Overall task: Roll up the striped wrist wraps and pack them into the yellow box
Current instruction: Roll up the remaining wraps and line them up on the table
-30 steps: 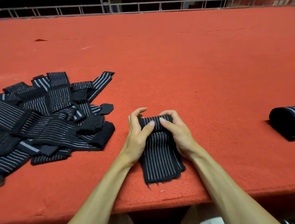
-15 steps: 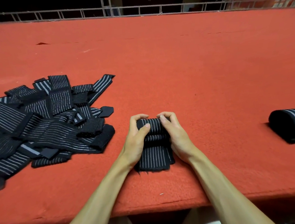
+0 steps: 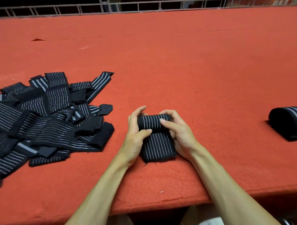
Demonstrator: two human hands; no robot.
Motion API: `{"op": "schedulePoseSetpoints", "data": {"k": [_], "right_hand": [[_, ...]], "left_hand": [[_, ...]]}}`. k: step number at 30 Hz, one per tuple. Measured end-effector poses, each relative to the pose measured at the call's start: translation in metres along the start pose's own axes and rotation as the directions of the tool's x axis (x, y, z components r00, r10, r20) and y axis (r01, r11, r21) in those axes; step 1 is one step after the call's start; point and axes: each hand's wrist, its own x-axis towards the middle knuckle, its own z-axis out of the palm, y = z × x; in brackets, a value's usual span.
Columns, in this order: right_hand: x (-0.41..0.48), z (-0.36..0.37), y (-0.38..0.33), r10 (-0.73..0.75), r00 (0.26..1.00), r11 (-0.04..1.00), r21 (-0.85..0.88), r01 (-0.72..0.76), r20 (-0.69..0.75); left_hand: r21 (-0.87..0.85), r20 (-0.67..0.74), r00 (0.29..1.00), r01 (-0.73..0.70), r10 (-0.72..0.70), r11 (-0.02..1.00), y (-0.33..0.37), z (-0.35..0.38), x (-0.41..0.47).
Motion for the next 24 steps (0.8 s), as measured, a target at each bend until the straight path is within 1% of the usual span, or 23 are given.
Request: {"op": "schedulePoseSetpoints", "data": {"k": [2, 5, 8, 10, 14, 17, 19, 22, 24], "right_hand": [[-0.002, -0.001, -0.002, -0.009, 0.999, 0.997, 0.077, 0.006, 0.035], [-0.002, -0.003, 0.000, -0.077, 0.995, 0.990, 0.124, 0.069, 0.065], [-0.003, -0.002, -0.001, -0.122, 0.990, 0.986, 0.126, 0.112, 0.069], [-0.005, 0.000, -0.004, -0.135, 0.989, 0.984, 0.128, 0.126, 0.065], [-0.004, 0.000, -0.001, -0.105, 0.992, 0.989, 0.115, 0.097, 0.067], [0.003, 0.003, 0.007, -0.069, 0.997, 0.997, 0.042, 0.070, -0.021], [0.006, 0.005, 0.011, -0.078, 0.992, 0.997, -0.017, 0.077, -0.095], [0.008, 0.003, 0.012, -0.067, 0.987, 0.998, -0.007, 0.067, -0.147], [0.008, 0.001, 0.009, -0.060, 0.985, 0.998, 0.024, 0.065, -0.165]], "left_hand": [[-0.012, 0.007, 0.999, 0.048, -0.048, 0.999, -0.002, 0.000, 0.000], [0.020, -0.009, 0.997, 0.077, -0.077, 0.997, -0.003, 0.004, 0.002], [0.062, -0.017, 0.997, 0.070, -0.069, 0.996, -0.002, 0.008, 0.004], [0.046, -0.026, 0.997, 0.069, -0.068, 0.997, -0.002, 0.007, 0.003], [-0.006, -0.035, 0.999, 0.008, -0.008, 1.000, -0.003, 0.001, -0.001], [-0.036, -0.072, 0.997, -0.027, 0.024, 0.999, -0.002, 0.000, -0.002], [-0.048, -0.102, 0.994, -0.047, 0.042, 0.998, -0.003, 0.000, -0.001], [-0.104, -0.120, 0.992, -0.052, 0.039, 0.993, -0.005, -0.002, 0.000], [-0.103, -0.120, 0.992, -0.059, 0.046, 0.993, -0.004, -0.002, 0.000]]}}
